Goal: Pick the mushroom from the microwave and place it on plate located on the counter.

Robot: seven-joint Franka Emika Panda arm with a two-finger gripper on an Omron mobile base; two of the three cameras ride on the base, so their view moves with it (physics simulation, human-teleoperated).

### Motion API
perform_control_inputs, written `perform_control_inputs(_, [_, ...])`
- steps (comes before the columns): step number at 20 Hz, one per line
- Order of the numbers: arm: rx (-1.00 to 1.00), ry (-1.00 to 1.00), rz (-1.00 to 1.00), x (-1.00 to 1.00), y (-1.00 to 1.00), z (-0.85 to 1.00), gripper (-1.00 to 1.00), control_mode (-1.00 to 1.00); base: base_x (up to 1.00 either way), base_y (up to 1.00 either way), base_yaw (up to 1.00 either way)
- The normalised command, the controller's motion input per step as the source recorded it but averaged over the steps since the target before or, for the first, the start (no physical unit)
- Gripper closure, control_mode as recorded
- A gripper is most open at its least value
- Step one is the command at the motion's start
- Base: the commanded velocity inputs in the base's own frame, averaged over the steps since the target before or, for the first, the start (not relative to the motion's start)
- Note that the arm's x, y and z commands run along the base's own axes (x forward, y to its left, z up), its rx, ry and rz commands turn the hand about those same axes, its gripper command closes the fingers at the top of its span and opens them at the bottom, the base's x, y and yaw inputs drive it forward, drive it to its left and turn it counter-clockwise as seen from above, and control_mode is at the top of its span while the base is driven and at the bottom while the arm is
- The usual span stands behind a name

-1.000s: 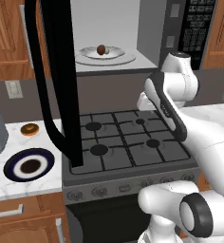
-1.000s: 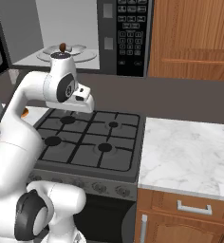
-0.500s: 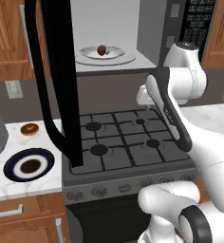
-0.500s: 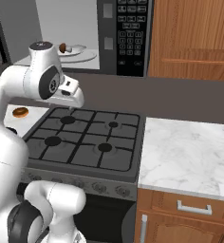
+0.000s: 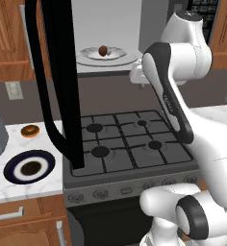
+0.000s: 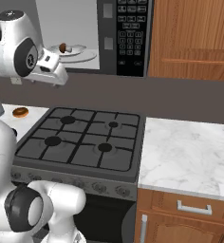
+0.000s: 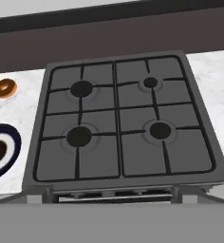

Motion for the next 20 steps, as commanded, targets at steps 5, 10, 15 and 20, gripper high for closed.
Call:
perform_control_inputs(5, [0.02,-0.17,0.0,0.0,0.01,0.55,-1.0,-1.0,0.0,0.0,0.0])
perform_control_inputs(10, [0.01,-0.29,0.0,0.0,0.0,0.26,-1.0,-1.0,0.0,0.0,0.0])
perform_control_inputs(15, [0.0,-0.35,0.0,-0.02,0.0,0.03,-1.0,-1.0,0.0,0.0,0.0])
perform_control_inputs(20, [0.0,-0.24,0.0,0.01,0.02,-0.02,-1.0,-1.0,0.0,0.0,0.0])
